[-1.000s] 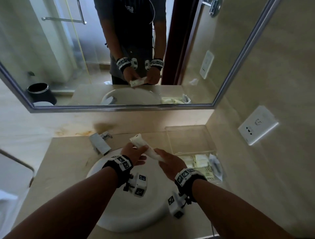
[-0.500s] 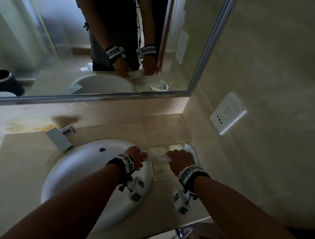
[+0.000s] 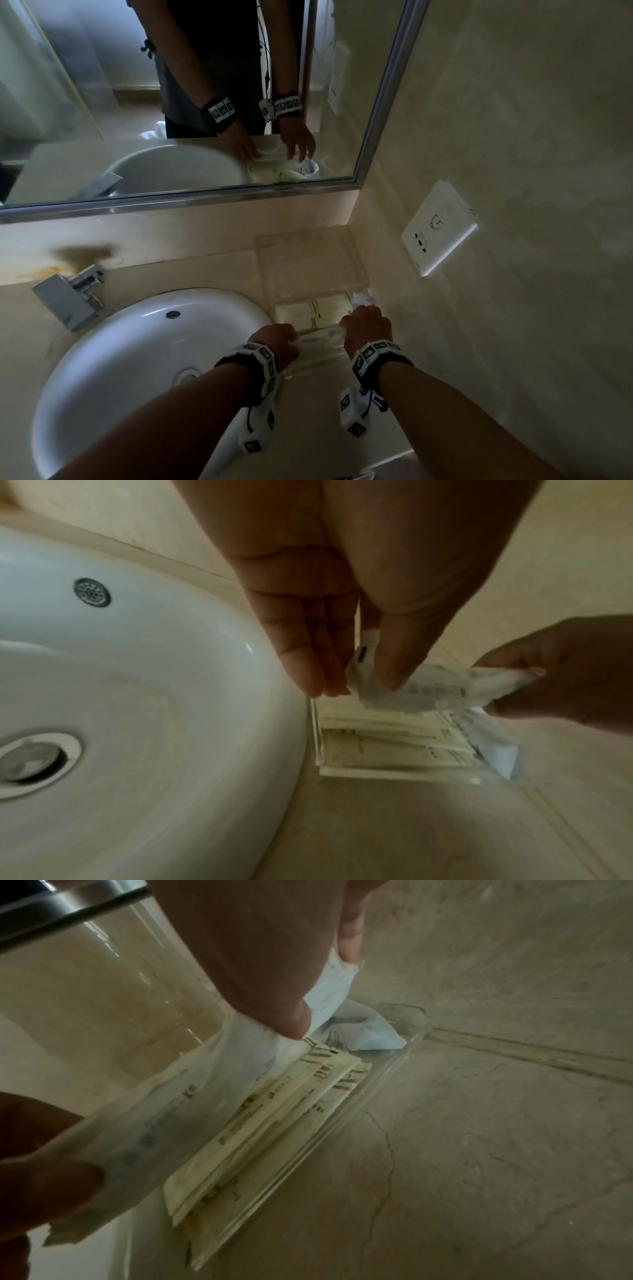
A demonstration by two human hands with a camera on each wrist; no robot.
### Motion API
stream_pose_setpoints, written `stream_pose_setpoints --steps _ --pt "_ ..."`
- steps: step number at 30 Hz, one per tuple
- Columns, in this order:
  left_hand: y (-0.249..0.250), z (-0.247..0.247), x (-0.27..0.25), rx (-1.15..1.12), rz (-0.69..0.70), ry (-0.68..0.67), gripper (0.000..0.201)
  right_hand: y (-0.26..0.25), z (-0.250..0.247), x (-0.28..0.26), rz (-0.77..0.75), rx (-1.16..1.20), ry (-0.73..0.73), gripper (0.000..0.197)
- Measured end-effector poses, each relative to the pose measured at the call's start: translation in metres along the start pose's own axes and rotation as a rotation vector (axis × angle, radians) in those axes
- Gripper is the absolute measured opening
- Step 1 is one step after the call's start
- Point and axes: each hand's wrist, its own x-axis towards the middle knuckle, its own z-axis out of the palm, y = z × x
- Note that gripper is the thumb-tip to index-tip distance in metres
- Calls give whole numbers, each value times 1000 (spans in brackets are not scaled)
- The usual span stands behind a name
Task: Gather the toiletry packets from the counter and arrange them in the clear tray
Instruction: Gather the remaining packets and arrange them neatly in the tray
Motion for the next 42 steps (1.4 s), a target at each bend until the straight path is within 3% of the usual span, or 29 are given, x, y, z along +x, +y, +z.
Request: stream_pose_setpoints --steps 5,10,15,20,25,28,32,42 --pt "1 17 11 93 15 -62 48 4 12 8 7 5 -35 33" --pt "-3 24 20 92 -23 -83 40 7 21 10 -16 85 -29 42" --pt "-9 19 27 64 -82 -51 32 9 24 5 22 130 35 62" --pt "-8 21 29 77 -88 -41 30 13 22 0 62 159 143 57" --pt "-5 22 25 70 -77 -22 33 9 33 -4 -61 264 7 56" --pt "-4 22 18 47 -48 3 41 7 38 -8 -77 180 -42 58" --pt "3 20 15 141 29 -11 51 4 42 -9 -84 68 33 52" --pt "13 28 22 270 119 -43 76 9 38 -7 -49 77 -28 58"
